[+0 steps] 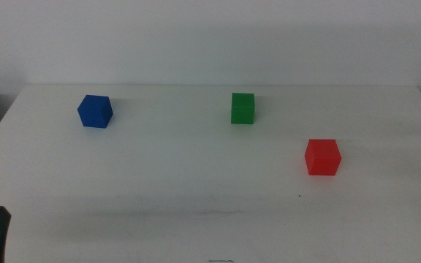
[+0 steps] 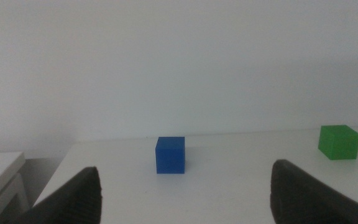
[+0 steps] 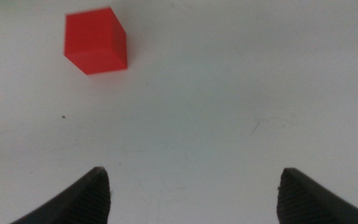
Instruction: Stack red cubes first, then green, then blue cubes in a specific spot.
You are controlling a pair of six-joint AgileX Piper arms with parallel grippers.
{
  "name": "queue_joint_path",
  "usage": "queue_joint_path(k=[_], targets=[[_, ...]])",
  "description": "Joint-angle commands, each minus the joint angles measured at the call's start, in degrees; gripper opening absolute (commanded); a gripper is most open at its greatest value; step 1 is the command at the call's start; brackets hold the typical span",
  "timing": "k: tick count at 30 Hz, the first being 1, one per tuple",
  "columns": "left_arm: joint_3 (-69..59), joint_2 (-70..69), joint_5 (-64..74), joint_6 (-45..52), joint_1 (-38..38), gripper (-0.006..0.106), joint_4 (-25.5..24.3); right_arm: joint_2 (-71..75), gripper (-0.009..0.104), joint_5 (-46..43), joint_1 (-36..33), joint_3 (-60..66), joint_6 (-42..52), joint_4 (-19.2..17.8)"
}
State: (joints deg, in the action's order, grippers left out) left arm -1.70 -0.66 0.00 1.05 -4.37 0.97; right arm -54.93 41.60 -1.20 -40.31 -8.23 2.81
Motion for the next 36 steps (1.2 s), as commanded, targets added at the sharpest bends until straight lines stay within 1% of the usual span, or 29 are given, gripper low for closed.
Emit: queue_joint_path(k=[1,4,6,8,10,16,19,22,25,28,31,36], targets=[[0.2,-1.3,-4.9,-0.5,-0.1,0.093,0.7,-2.4,0.094,-3.0,0.3,-2.5,0.5,0.1],[0.2,-1.3,-4.9,-0.5,-0.1,0.093,0.7,-6.0,0.094,-4.6,0.3,-3.8,0.8,0.2],[0.2,-1.3,-4.9,-0.5,-0.1,0.093,0.7,-9.2,0.094,-2.8,0.2,-6.6,1.0,0.1],[0.2,-1.3,-4.9,-0.5,-0.1,0.093,0.7,-12.4,0.094,0.1,-1.1,-10.9,0.9,-0.9],[0.2,-1.3,-4.9,-0.5,-0.1,0.093,0.7,-16.2,0.094,3.0,-3.4,-15.4,-0.8,-2.8],[0.2,-1.3,-4.9,-0.5,-0.1,0.093,0.7,-27.6,0.094,6.3,-11.6,-26.5,-9.2,-10.4],[0.2,-1.3,-4.9,-0.5,-0.1,0.093,0.7,-34.3,0.094,8.9,-14.4,-32.5,-11.4,-12.2],[0.2,-1.3,-4.9,-0.5,-0.1,0.093,0.7,-40.1,0.094,10.4,-15.8,-38.1,-11.6,-11.8],[0.2,-1.3,-4.9,-0.5,-0.1,0.093,0.7,-45.2,0.094,11.1,-16.2,-42.7,-11.4,-10.8],[0.2,-1.3,-4.9,-0.5,-0.1,0.093,0.7,-49.7,0.094,12.5,-16.2,-46.2,-11.4,-10.5],[0.2,-1.3,-4.9,-0.5,-0.1,0.093,0.7,-52.7,0.094,12.5,-16.2,-48.0,-11.4,-10.1],[0.2,-1.3,-4.9,-0.5,-0.1,0.093,0.7,-55.9,0.094,9.4,-16.2,-48.5,-11.4,-9.4]])
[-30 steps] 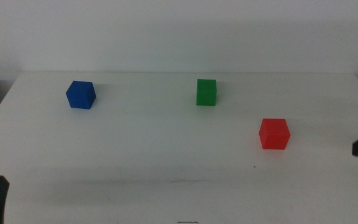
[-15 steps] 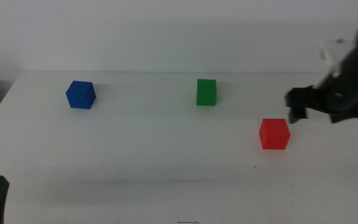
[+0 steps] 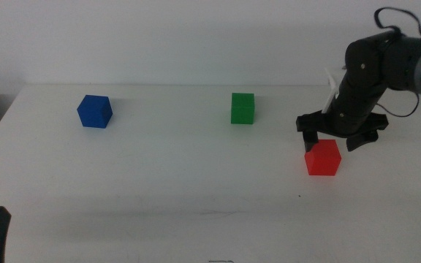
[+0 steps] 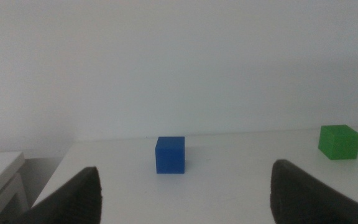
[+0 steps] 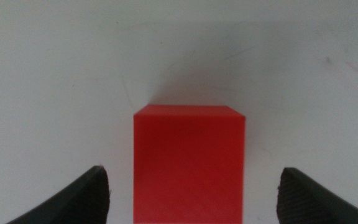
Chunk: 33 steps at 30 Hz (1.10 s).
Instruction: Stack red cubes first, then green, then blue cubes in a specific spot.
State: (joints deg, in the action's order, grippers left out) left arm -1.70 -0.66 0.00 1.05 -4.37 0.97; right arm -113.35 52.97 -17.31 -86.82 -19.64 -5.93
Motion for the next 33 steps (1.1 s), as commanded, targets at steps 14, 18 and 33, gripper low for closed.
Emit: queue_joint_path(k=[14,18,33], targets=[[0.2,-1.3,-4.9,-0.5,-0.1,0.093,0.7,-1.1,0.033,-4.1,-0.1,-2.0,0.0,-0.8],[0.2,-1.3,-4.9,-0.5,-0.1,0.093,0.7,0.1,-0.001,-2.4,-0.4,-2.0,-0.5,-0.8],[0.2,-1.3,-4.9,-0.5,-0.1,0.093,0.7,-3.2,-0.001,5.3,-21.3,-12.2,-19.0,-4.4]])
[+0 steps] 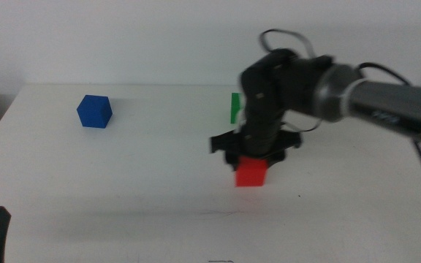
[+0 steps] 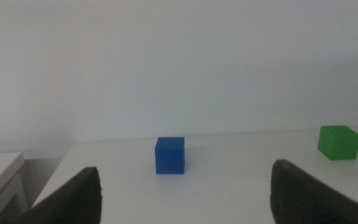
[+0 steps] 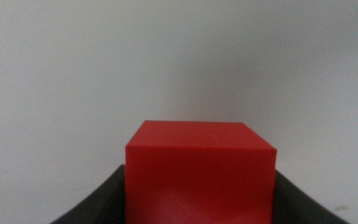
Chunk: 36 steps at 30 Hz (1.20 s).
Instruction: Stack red cubes first, then green, then blue cubes in a specific spot.
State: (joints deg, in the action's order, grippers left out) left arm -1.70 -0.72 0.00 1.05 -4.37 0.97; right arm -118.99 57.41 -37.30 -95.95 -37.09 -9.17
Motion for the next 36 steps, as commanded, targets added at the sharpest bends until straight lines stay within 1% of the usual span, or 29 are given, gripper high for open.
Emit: queue_joint_path(k=[1,7,11,18,22,23,24,25,28,31,34,36], targets=[[0.2,-1.2,-4.9,-0.5,-0.1,0.093,0.7,1.6,-0.001,1.8,-2.5,-4.5,-2.3,-1.0],[0.2,-1.2,-4.9,-0.5,-0.1,0.093,0.7,-1.7,-0.001,3.3,-6.9,-8.7,-6.2,-0.2],[0.2,-1.2,-4.9,-0.5,-0.1,0.093,0.7,-3.0,-0.001,3.5,-7.5,-8.7,-8.4,0.5],[0.2,-1.2,-4.9,-0.5,-0.1,0.093,0.7,-3.8,-0.001,3.5,-7.6,-8.7,-8.6,0.9],[0.2,-1.2,-4.9,-0.5,-0.1,0.093,0.7,-3.8,0.009,4.5,-7.6,-8.7,-8.6,1.1],[0.2,-1.2,-4.9,-0.5,-0.1,0.093,0.7,-3.8,0.016,4.6,-7.6,-8.7,-8.6,0.9],[0.2,-1.2,-4.9,-0.5,-0.1,0.093,0.7,-3.8,0.032,4.9,-7.6,-8.7,-8.6,1.2],[0.2,-1.2,-4.9,-0.5,-0.1,0.093,0.7,-3.7,0.051,5.0,-7.6,-8.7,-8.6,1.3],[0.2,-1.2,-4.9,-0.5,-0.1,0.093,0.7,-3.6,0.071,4.9,-7.6,-8.7,-8.5,1.1],[0.2,-1.2,-4.9,-0.5,-0.1,0.093,0.7,-3.5,0.086,4.9,-7.6,-8.7,-7.8,0.9],[0.2,-1.2,-4.9,-0.5,-0.1,0.093,0.7,-3.1,0.094,4.9,-7.6,-8.7,-7.5,0.9],[0.2,-1.2,-4.9,-0.5,-0.1,0.093,0.7,-2.4,0.094,5.1,-7.6,-8.7,-7.5,0.9]])
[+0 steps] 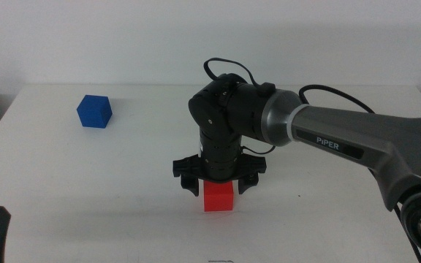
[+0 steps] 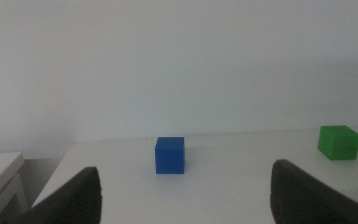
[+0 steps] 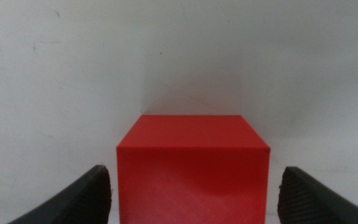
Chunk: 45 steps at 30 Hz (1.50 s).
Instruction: Stack red cubes first, then green, then blue cubes in a specific spot.
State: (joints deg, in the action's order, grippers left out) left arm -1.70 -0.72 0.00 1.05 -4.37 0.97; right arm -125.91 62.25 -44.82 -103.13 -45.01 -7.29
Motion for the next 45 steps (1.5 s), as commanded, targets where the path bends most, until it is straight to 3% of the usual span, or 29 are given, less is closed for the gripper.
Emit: queue_joint_path(k=[1,19,26,36,45], targets=[[0.2,-1.2,-4.9,-0.5,-0.1,0.093,0.7,4.8,0.094,0.2,0.0,-1.5,0.5,-1.0],[0.2,-1.2,-4.9,-0.5,-0.1,0.093,0.7,10.4,0.094,3.3,0.2,-5.9,4.0,-4.8],[0.2,-1.2,-4.9,-0.5,-0.1,0.093,0.7,8.6,0.094,3.0,4.7,-14.9,8.2,-9.2],[0.2,-1.2,-4.9,-0.5,-0.1,0.093,0.7,-6.3,0.094,2.7,13.8,-37.1,18.4,-7.1],[0.2,-1.2,-4.9,-0.5,-0.1,0.093,0.7,-17.0,0.094,-0.3,15.5,-47.5,20.9,-7.1]])
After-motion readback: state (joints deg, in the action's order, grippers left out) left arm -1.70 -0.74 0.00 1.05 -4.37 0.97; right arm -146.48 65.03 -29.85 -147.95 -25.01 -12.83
